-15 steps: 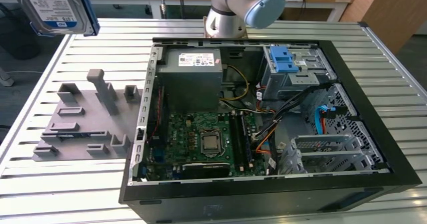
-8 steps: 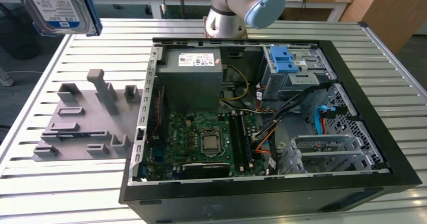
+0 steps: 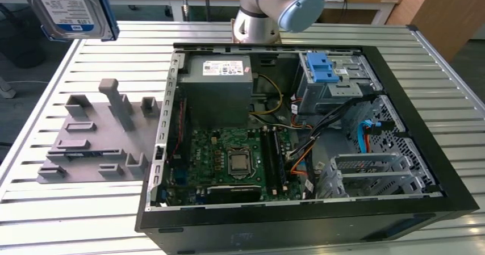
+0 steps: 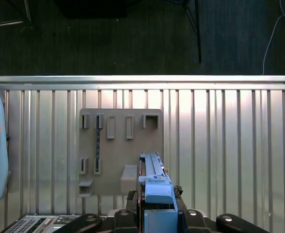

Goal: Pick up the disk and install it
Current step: 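Pick up the disk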

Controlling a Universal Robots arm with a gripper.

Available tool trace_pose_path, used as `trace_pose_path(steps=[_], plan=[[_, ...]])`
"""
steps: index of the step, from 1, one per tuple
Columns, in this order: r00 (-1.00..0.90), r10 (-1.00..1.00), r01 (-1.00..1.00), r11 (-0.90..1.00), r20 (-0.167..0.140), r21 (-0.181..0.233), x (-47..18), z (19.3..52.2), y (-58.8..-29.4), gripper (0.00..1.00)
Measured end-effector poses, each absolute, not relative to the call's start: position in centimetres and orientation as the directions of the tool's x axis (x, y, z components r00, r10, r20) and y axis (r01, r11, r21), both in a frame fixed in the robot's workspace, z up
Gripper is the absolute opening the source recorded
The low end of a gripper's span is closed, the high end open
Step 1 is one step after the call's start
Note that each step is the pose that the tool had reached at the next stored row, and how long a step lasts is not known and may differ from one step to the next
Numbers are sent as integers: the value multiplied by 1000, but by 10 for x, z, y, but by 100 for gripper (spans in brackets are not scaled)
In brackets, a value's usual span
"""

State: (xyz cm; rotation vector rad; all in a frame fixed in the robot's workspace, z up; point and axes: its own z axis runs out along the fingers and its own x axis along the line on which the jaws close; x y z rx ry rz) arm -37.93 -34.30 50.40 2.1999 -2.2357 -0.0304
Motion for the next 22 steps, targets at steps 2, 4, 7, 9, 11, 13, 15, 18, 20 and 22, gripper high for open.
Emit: trace_pose_path(steps=[2, 4, 7, 9, 11, 13, 15, 18, 20, 22], plan=[[-16, -1000, -1000, 16, -10, 17, -378, 504, -343, 36], [-16, -1000, -1000, 16, -10, 17, -376, 504, -343, 36], [-16, -1000, -1000, 16, -10, 17, -374, 504, -343, 36], [-16, -1000, -1000, 16, -10, 17, -373, 504, -343, 36], [-16, -1000, -1000, 16, -10, 17, -371, 504, -343, 36], [-16, -1000, -1000, 16, -10, 17, -370, 504, -343, 36], [-16, -1000, -1000, 16, -10, 17, -368, 504, -343, 36], [-16, -1000, -1000, 16, -10, 17, -366, 504, -343, 36], [-16, -1000, -1000, 16, -10, 17, -363, 504, -343, 36], [-16, -1000, -1000, 16, -10, 17, -361, 504, -343, 36]])
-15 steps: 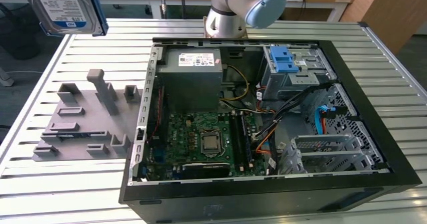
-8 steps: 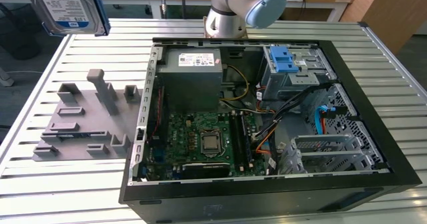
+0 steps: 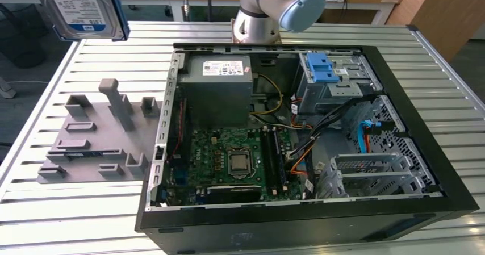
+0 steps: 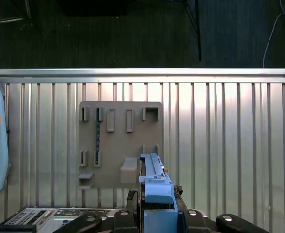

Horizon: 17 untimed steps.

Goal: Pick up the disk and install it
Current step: 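Pick up the disk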

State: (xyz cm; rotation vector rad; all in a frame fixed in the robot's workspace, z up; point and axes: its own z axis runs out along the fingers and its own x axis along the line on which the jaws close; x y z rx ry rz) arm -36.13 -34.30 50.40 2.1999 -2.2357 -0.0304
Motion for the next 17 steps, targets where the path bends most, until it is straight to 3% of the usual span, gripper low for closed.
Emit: trace_pose_path(steps=[17], plan=[[-16, -1000, -1000, 16, -10, 17, -348, 504, -343, 36]])
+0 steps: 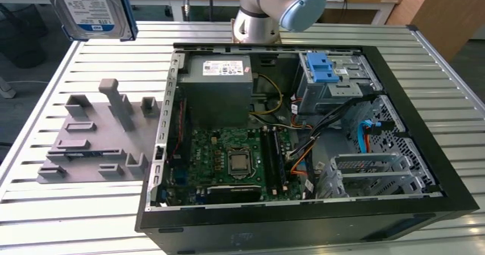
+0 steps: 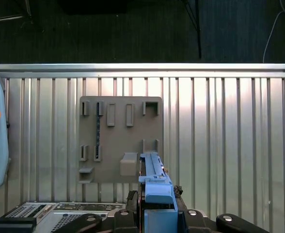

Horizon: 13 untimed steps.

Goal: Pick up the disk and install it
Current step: 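Pick up the disk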

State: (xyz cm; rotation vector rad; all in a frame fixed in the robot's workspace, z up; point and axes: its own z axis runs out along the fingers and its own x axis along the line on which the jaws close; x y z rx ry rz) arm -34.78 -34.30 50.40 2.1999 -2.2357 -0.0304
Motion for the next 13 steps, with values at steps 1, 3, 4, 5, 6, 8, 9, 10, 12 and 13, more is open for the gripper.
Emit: trace_pose_path(steps=[1, 3, 4, 5, 6, 8, 9, 10, 12, 13], plan=[[-16, -1000, -1000, 16, -10, 17, -347, 504, -343, 36], [-16, -1000, -1000, 16, -10, 17, -345, 504, -343, 36], [-16, -1000, -1000, 16, -10, 17, -344, 504, -343, 36], [-16, -1000, -1000, 16, -10, 17, -343, 504, -343, 36], [-16, -1000, -1000, 16, -10, 17, -342, 504, -343, 36], [-16, -1000, -1000, 16, -10, 17, -341, 504, -343, 36], [-16, -1000, -1000, 16, -10, 17, -339, 504, -343, 36], [-16, -1000, -1000, 16, -10, 17, -339, 504, -343, 36], [-16, -1000, -1000, 16, -10, 17, -337, 504, -343, 36], [-16, -1000, -1000, 16, -10, 17, -336, 504, -343, 36]])
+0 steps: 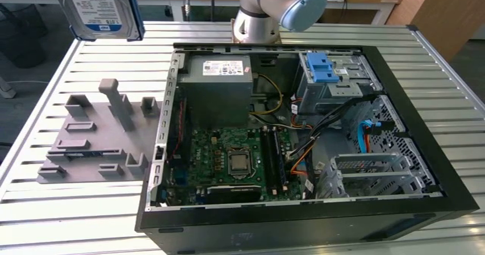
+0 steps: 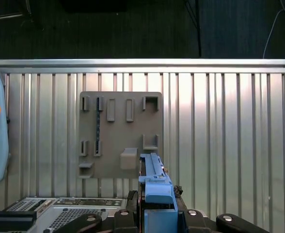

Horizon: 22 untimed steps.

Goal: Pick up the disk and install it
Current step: 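Pick up the disk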

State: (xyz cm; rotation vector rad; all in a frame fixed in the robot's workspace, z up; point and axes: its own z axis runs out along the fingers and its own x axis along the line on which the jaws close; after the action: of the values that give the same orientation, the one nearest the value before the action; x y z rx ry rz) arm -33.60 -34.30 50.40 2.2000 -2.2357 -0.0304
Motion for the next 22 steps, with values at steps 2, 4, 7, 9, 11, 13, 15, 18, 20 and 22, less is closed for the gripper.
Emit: trace_pose_path(steps=[2, 4, 7, 9, 11, 13, 15, 18, 20, 22], plan=[[-16, -1000, -1000, 16, -10, 17, -334, 504, -343, 36], [-16, -1000, -1000, 16, -10, 17, -333, 504, -343, 36], [-16, -1000, -1000, 16, -10, 17, -330, 504, -343, 36], [-16, -1000, -1000, 16, -10, 17, -329, 504, -343, 36], [-16, -1000, -1000, 16, -10, 17, -327, 504, -343, 36], [-16, -1000, -1000, 16, -10, 17, -325, 504, -343, 36], [-16, -1000, -1000, 16, -10, 17, -324, 504, -343, 36], [-16, -1000, -1000, 16, -10, 17, -322, 504, -343, 36], [-16, -1000, -1000, 16, -10, 17, -319, 504, -343, 36], [-16, -1000, -1000, 16, -10, 17, -315, 504, -343, 36]])
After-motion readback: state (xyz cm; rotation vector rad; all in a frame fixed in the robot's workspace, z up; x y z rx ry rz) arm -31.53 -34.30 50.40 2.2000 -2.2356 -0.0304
